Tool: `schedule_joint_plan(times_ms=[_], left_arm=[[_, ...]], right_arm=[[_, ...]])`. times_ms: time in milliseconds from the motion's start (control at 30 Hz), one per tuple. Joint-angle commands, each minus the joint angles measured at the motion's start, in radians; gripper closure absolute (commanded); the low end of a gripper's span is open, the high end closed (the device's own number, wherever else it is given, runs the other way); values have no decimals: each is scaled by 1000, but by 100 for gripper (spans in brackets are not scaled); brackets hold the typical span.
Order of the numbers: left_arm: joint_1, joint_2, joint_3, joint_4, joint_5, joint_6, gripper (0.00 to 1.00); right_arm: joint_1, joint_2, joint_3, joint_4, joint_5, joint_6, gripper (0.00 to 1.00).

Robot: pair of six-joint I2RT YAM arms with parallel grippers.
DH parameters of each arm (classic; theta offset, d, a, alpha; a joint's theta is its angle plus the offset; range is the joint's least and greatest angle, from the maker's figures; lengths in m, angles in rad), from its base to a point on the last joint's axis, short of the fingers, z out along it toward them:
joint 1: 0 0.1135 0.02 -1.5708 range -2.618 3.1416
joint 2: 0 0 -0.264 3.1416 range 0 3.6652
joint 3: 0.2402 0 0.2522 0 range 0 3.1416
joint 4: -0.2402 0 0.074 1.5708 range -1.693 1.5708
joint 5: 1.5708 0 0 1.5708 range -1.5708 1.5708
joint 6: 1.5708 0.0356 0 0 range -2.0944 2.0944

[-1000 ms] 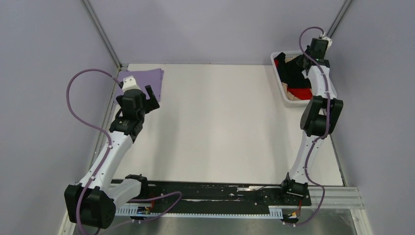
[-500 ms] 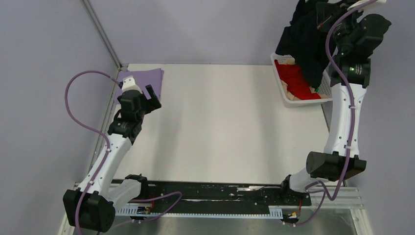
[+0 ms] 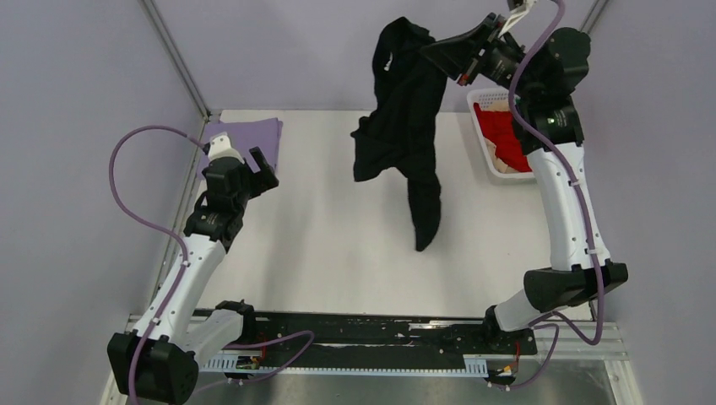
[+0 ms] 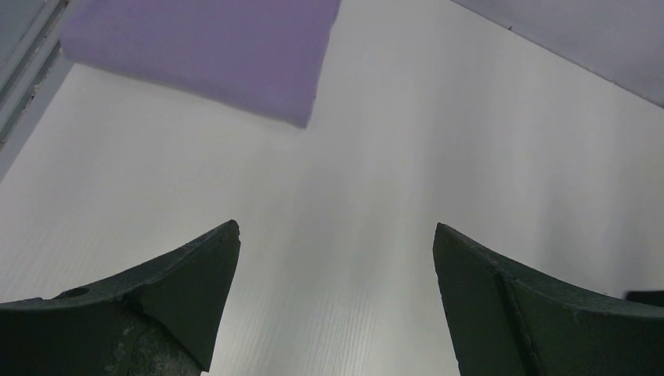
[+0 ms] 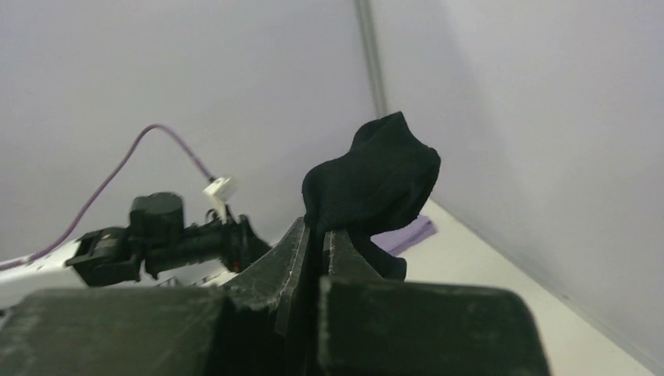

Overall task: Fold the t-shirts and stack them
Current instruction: Move the tshirt to the center of the board

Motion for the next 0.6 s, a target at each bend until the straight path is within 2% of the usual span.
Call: schedule_joint_plan(times_ms=[0, 67, 167, 300, 367, 500, 567], left_arm=[[2, -41, -7, -18, -16, -24, 0], [2, -48, -8, -26, -22, -29, 0], [2, -51, -9, -37, -21, -40, 0], [2, -37, -13, -42, -11, -57, 0], [2, -17, -15, -36, 7, -68, 0], [2, 99, 8, -7, 105, -68, 0], [2, 176, 42, -12, 182, -59, 0]], right_arm=[[93, -35, -23, 152, -94, 30, 100], [103, -53, -71, 186, -70, 50, 100], [97, -139, -222, 183, 81, 28, 100], [50, -267, -592, 122, 277, 44, 100], [10, -317, -768, 50, 367, 34, 96], [-65, -373, -1037, -111, 656, 36, 78], [-82, -375, -1067, -194, 808, 21, 51]])
